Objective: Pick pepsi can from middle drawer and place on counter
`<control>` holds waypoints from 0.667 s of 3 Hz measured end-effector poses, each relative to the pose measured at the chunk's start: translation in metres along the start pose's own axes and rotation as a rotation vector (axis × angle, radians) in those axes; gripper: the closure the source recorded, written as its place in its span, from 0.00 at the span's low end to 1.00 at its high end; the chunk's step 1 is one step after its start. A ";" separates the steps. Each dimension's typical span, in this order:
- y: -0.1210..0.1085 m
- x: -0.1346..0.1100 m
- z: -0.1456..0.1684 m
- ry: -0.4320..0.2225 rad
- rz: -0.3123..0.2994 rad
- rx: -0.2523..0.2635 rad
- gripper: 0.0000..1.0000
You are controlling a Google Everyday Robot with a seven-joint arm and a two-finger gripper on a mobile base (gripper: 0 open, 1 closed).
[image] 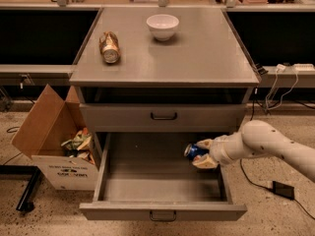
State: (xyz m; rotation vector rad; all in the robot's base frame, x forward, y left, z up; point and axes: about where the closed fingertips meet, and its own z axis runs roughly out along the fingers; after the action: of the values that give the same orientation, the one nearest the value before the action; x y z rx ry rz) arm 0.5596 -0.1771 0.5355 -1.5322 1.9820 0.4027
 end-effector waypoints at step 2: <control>0.031 -0.093 -0.112 -0.060 -0.156 0.086 1.00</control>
Offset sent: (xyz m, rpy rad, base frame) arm -0.0890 0.0375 0.2840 0.0126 -0.3301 0.1434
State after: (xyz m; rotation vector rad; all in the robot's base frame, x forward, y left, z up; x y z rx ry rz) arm 0.5143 -0.1598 0.6767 -1.5881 1.7967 0.2916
